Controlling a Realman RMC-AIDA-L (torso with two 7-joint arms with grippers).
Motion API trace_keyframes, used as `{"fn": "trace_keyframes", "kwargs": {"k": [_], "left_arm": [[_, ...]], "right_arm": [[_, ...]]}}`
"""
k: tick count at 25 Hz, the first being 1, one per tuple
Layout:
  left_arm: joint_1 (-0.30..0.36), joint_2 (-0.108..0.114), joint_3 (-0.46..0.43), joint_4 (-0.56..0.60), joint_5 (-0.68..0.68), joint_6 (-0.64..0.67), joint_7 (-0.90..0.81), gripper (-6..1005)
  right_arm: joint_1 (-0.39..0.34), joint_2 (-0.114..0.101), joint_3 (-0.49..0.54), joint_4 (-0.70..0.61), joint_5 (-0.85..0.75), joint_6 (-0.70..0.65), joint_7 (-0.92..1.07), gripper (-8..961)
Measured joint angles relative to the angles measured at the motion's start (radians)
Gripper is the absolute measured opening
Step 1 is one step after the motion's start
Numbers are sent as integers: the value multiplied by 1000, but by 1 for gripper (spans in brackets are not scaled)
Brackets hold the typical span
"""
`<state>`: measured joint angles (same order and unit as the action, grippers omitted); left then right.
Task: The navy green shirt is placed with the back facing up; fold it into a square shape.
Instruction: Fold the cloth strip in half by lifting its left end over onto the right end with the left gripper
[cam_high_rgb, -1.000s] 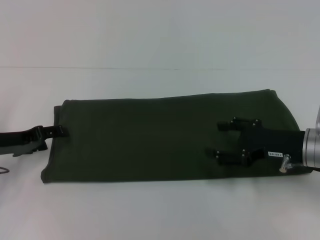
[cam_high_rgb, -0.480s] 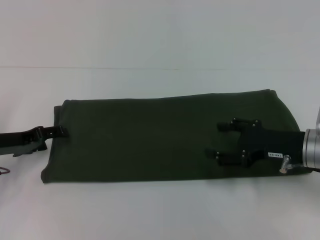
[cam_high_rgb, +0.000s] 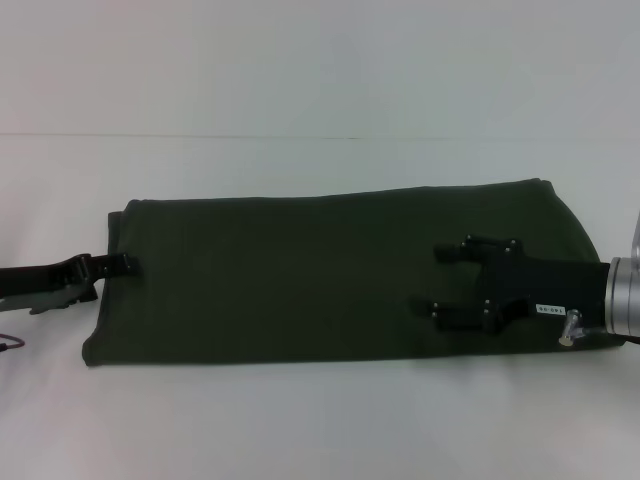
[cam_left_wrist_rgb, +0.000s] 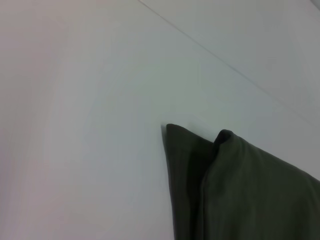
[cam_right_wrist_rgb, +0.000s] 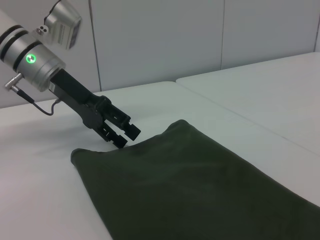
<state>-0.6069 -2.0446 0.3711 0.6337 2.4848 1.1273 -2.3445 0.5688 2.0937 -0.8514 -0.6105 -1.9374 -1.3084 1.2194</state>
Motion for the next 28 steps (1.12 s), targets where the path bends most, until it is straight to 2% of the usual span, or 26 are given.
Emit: {"fn": "trace_keyframes", "kwargs": {"k": [16, 28], "left_arm": [[-10, -1, 0, -19, -1, 0, 1, 886], [-40, -11, 0, -59, -5, 10, 2, 880]], "right_arm": [[0, 0, -2, 2, 0, 3, 0, 860], [0, 0, -2, 2, 0, 3, 2, 860]]}}
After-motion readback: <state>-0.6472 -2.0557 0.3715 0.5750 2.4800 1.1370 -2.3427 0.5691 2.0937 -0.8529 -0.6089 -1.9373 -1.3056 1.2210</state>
